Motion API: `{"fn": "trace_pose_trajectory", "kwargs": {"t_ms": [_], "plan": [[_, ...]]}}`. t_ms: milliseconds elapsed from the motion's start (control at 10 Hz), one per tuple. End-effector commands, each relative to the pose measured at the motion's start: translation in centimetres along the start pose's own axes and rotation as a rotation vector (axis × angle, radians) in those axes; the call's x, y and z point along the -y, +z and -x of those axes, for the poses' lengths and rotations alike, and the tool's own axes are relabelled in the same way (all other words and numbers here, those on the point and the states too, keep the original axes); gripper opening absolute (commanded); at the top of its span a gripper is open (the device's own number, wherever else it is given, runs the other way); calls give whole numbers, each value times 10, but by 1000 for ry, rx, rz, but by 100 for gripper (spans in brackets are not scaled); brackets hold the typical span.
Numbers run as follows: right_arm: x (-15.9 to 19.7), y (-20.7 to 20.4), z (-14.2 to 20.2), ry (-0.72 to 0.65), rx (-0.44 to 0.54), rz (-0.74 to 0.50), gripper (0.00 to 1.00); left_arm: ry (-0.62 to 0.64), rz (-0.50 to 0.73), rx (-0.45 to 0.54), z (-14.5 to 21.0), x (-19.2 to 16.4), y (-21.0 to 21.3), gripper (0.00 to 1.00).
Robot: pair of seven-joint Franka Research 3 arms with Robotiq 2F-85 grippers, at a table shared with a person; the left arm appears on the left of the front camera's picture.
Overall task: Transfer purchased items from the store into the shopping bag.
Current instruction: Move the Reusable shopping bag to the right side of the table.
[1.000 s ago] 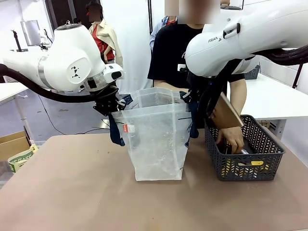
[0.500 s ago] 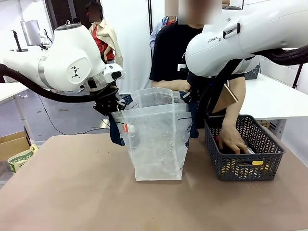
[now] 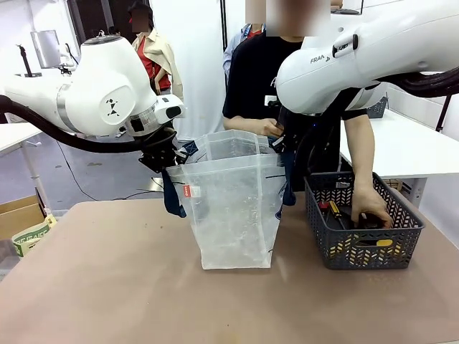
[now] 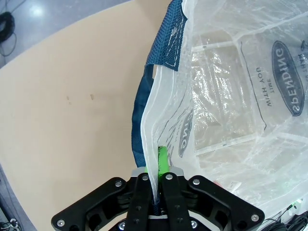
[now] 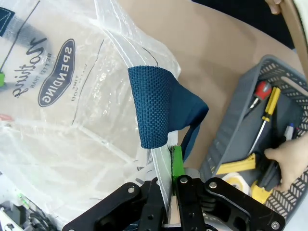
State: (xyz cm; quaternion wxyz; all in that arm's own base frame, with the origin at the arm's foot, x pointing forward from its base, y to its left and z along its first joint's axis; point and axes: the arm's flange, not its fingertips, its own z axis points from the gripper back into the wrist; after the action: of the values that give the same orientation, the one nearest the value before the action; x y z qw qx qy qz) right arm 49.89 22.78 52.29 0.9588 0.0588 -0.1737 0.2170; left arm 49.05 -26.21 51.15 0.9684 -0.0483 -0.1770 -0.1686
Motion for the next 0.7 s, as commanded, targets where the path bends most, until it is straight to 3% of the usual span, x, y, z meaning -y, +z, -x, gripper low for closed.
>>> {"fn": "trace_pose_trajectory", "kwargs": {"t_ms": [0, 600], "plan": [[3, 1, 0, -4, 2, 1, 0, 15, 1, 6, 1, -2, 2, 0], [-2, 0, 2, 37, 0, 17, 0, -12, -16, 1, 0, 0, 1, 0]]}}
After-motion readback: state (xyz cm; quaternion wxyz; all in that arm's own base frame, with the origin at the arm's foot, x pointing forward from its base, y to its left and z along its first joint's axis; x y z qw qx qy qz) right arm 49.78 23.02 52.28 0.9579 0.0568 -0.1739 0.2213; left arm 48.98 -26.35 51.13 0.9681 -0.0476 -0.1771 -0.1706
